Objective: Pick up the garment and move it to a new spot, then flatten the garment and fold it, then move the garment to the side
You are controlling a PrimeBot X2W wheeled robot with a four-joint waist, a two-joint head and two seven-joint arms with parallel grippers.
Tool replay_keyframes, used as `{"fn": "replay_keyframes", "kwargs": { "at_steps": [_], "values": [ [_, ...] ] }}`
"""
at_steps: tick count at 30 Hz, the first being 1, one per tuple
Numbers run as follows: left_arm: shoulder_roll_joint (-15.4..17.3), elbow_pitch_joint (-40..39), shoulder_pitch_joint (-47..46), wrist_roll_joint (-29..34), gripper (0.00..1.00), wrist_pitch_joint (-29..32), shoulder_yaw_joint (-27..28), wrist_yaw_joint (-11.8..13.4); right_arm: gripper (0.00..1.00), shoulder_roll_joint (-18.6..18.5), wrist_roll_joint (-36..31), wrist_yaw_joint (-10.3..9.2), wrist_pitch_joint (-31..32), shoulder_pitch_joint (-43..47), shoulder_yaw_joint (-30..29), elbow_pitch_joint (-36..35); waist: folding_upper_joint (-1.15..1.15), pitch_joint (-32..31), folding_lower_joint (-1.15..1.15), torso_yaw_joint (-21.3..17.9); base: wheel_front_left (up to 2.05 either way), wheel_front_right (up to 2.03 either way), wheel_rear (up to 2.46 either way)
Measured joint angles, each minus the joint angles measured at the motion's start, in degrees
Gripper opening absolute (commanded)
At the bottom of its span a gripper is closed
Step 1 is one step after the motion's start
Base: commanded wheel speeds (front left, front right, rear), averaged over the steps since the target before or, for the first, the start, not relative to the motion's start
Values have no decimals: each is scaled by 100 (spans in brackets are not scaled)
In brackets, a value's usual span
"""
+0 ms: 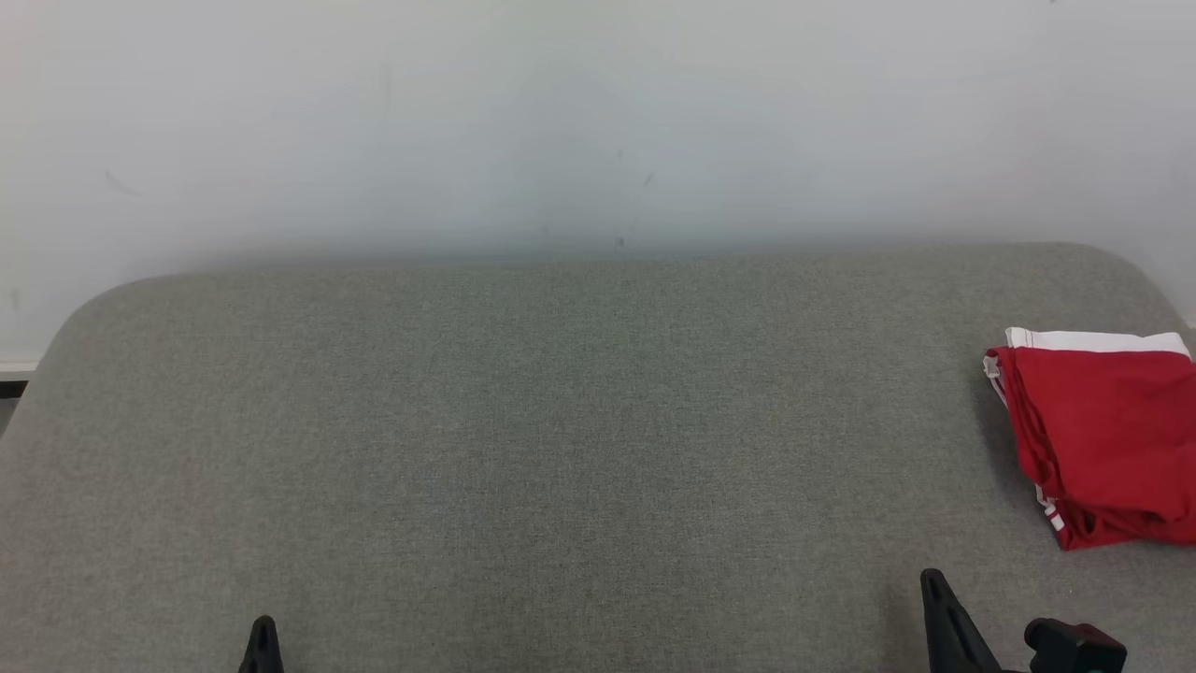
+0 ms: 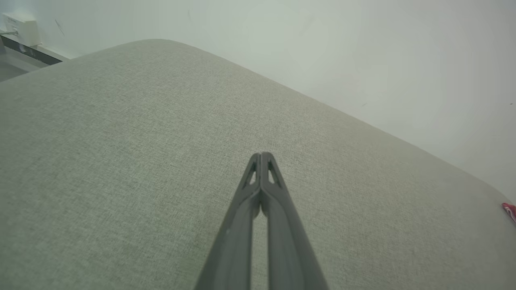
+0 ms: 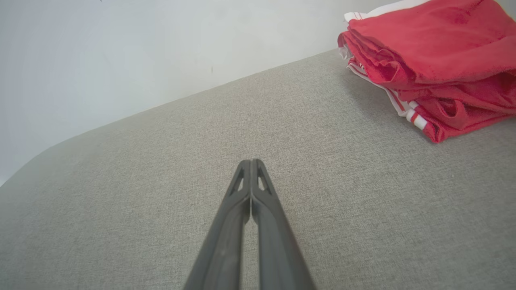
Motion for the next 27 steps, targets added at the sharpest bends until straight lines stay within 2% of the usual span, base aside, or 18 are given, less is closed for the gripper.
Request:
{"fn": "replay_keyframes", "kwargs": {
  "at_steps": [27],
  "values": [
    [3,-68,-292,-2286,0,597,43,-90,0,30,2481,0,590,-197,-244,-310,0,50,0,7,0,0,0]
  ]
}}
